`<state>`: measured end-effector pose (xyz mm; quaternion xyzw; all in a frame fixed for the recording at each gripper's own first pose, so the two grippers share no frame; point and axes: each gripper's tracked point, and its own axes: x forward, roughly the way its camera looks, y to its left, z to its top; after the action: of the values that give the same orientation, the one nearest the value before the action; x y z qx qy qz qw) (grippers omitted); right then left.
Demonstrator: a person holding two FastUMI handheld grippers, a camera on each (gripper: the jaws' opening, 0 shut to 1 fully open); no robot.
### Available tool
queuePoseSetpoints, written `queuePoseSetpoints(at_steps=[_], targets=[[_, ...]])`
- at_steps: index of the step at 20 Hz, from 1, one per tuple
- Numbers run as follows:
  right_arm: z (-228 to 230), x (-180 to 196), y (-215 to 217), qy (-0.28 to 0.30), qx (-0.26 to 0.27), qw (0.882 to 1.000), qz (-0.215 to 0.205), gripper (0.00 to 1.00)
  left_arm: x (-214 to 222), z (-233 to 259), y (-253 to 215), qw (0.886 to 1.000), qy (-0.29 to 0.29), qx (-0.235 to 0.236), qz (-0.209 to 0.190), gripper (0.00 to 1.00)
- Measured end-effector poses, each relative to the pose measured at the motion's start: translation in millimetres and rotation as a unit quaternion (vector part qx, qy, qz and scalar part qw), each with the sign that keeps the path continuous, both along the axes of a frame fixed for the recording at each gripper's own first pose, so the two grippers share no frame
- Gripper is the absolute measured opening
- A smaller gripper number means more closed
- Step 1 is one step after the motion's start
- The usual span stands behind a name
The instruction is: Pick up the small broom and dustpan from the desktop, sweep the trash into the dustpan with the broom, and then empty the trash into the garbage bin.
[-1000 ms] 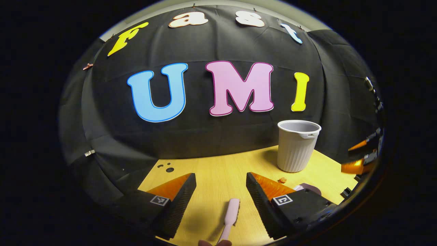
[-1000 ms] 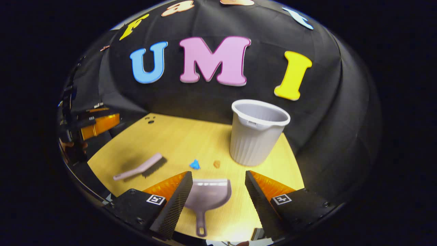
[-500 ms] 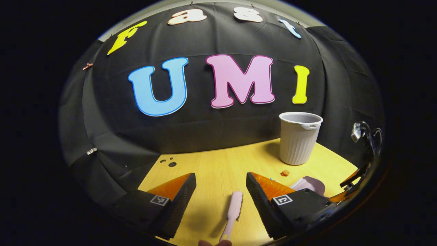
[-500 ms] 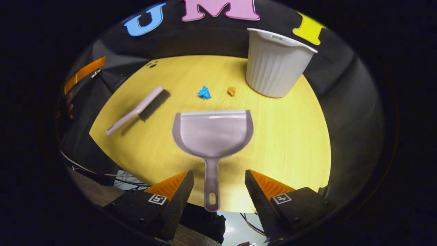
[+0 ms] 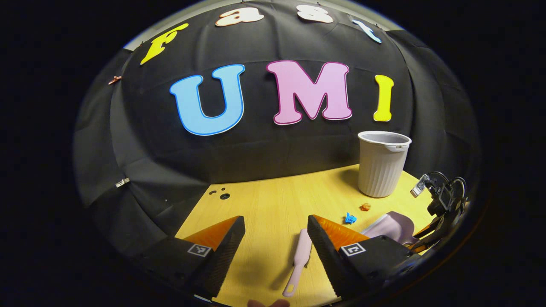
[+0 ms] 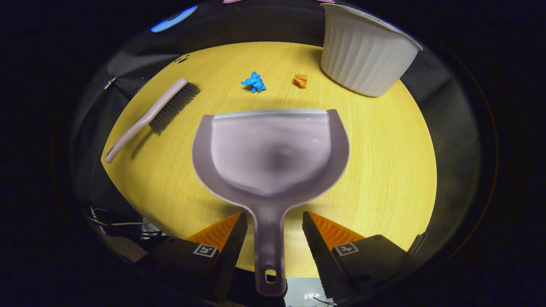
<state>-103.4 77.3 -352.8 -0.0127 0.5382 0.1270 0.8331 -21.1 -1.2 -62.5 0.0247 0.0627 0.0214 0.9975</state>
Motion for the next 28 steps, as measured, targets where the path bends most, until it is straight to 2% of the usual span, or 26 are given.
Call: queuePoseSetpoints(at_steps=[2, 4, 5, 6, 10, 11, 13, 14, 16, 18, 19, 20, 23, 25, 26, 27, 28], targets=[[-6, 4, 2, 0.002, -0.006, 1.000, 0.002, 0.81, 0, -4, 3, 1.000, 0.003, -0.002, 0.006, 0.94], [-10, 8, 7, 0.007, -0.004, 1.000, 0.001, 0.69, 1, -5, 6, 1.000, 0.007, -0.002, 0.010, 0.94], [-13, 8, 9, 0.012, -0.003, 1.000, 0.000, 0.53, 2, -8, 7, 1.000, 0.010, -0.001, 0.011, 0.94], [-16, 9, 10, 0.018, -0.004, 1.000, -0.002, 0.48, 3, -9, 7, 1.000, 0.012, -0.001, 0.013, 0.94], [-17, 14, 8, 0.024, -0.008, 1.000, -0.015, 0.48, 10, -11, 8, 1.000, 0.018, -0.002, 0.016, 0.94], [-17, 13, 8, 0.026, -0.007, 1.000, -0.012, 0.37, 12, -12, 8, 1.000, 0.020, -0.003, 0.015, 0.94], [-15, 13, 8, 0.021, -0.007, 1.000, 0.002, 0.43, 17, -18, 6, 1.000, 0.025, -0.004, 0.010, 0.94], [-14, 14, 7, 0.016, -0.006, 1.000, 0.003, 0.39, 20, -24, 5, 0.999, 0.031, -0.003, 0.007, 0.94], [-14, 13, 10, 0.017, 0.002, 1.000, 0.005, 0.39, 28, -44, -3, 0.998, 0.061, -0.006, -0.016, 0.94], [-14, 14, 5, 0.014, 0.000, 1.000, 0.021, 0.37, 31, -78, -15, 0.991, 0.123, -0.012, -0.053, 0.94], [-13, 12, 1, 0.010, -0.001, 1.000, 0.024, 0.41, 31, -96, -19, 0.985, 0.156, -0.012, -0.066, 0.94], [-9, 10, -3, 0.004, 0.002, 1.000, 0.026, 0.37, 31, -113, -23, 0.979, 0.189, -0.009, -0.077, 0.94], [10, 1, -22, -0.015, 0.009, 1.000, 0.013, 0.37, 31, -159, -31, 0.959, 0.263, 0.004, -0.105, 0.94], [17, -4, -37, -0.021, 0.003, 1.000, 0.006, 0.36, 35, -183, -39, 0.946, 0.301, 0.007, -0.119, 0.90], [20, -6, -43, -0.024, 0.002, 1.000, 0.001, 0.41, 39, -195, -42, 0.940, 0.319, 0.008, -0.122, 0.86], [23, -8, -47, -0.027, 0.004, 1.000, -0.007, 0.37, 43, -206, -44, 0.935, 0.333, 0.010, -0.123, 0.83], [26, -10, -51, -0.029, 0.007, 0.999, -0.016, 0.36, 46, -216, -48, 0.930, 0.346, 0.012, -0.124, 0.81]])
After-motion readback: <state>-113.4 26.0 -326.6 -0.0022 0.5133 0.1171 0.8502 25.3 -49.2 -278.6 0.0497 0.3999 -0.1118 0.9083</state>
